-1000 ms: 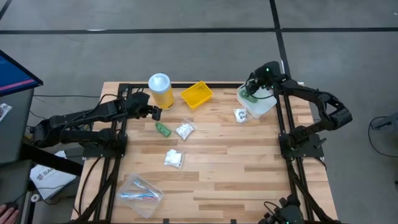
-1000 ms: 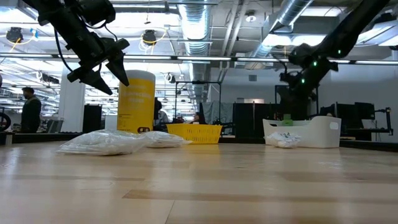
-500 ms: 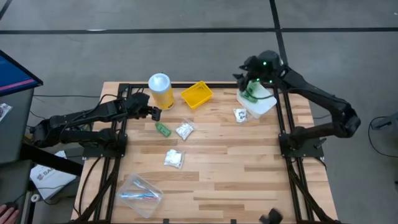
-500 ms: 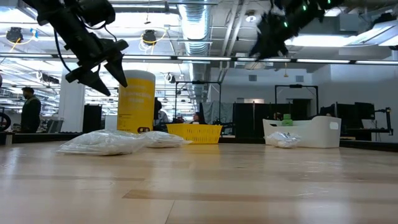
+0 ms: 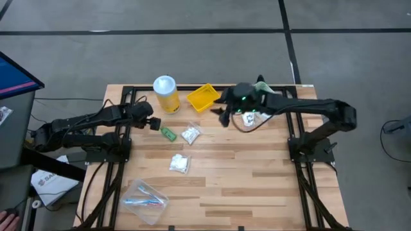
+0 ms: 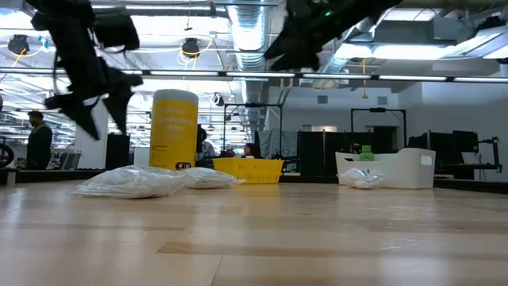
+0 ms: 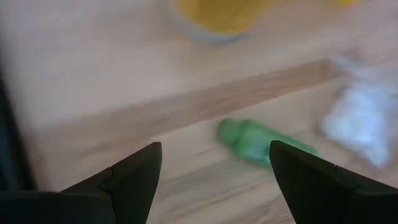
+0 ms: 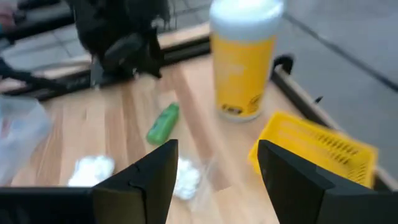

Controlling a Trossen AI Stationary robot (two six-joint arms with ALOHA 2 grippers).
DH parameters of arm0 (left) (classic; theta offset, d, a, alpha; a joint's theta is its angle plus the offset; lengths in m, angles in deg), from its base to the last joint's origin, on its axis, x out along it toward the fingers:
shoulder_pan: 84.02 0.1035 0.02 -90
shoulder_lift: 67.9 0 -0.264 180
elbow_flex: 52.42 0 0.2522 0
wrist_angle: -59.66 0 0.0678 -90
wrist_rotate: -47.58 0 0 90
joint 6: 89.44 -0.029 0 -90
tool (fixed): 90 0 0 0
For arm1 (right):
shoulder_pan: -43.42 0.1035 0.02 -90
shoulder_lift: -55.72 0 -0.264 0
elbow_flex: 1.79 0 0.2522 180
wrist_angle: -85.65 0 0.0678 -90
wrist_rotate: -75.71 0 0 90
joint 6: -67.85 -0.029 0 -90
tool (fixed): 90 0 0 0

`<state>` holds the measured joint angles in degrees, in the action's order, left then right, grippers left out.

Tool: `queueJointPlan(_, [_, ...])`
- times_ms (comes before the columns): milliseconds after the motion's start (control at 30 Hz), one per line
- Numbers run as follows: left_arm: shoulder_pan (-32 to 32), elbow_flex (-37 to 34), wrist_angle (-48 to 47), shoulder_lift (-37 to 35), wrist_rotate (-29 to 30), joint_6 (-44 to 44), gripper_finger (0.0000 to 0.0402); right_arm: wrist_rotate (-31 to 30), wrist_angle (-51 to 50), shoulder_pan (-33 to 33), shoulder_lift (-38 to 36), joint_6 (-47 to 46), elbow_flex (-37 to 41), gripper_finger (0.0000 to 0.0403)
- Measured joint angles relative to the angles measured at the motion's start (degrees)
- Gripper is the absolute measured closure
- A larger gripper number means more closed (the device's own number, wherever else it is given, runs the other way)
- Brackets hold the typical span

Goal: Pick & Place Travel size toiletries
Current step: Put the green shampoo bottle into the white bin

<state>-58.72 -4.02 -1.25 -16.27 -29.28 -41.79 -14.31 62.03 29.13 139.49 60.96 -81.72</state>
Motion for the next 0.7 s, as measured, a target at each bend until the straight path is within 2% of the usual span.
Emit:
queueJointPlan(100, [0.01,-2.70,-0.39,-0.60,-0.26,7.15,0.0108,-0.04,0.96,2.79,4.22,-0.25,-1.01,0.0194])
queueJointPlan(233, [-0.13,-7.14,2.41,-0.61,-0.67,11.04,0.0122,0.20,-0.07,5.73,7.52,-0.22,-4.20,0.0201])
queueJointPlan(367, [-0.26,-11.51,12.99,-0.96,-1.69,12.79,0.0162,0.19,-1.91,7.23,8.56,1.35,-6.74,0.0206])
queueJointPlan(500, [-0.15,-14.49,19.33,-0.90,-1.37,22.88,0.0185,0.19,-2.98,7.56,7.70,1.30,-7.75,0.0206])
queueJointPlan(567, [-0.15,-15.96,21.13,-0.87,-1.31,27.47,0.0185,0.19,-2.89,7.52,7.24,1.21,-7.80,0.0205])
queueJointPlan(700, [-0.15,-17.43,25.74,-0.87,0.72,29.56,0.0165,0.19,-2.87,7.50,6.16,0.62,-7.76,0.0205])
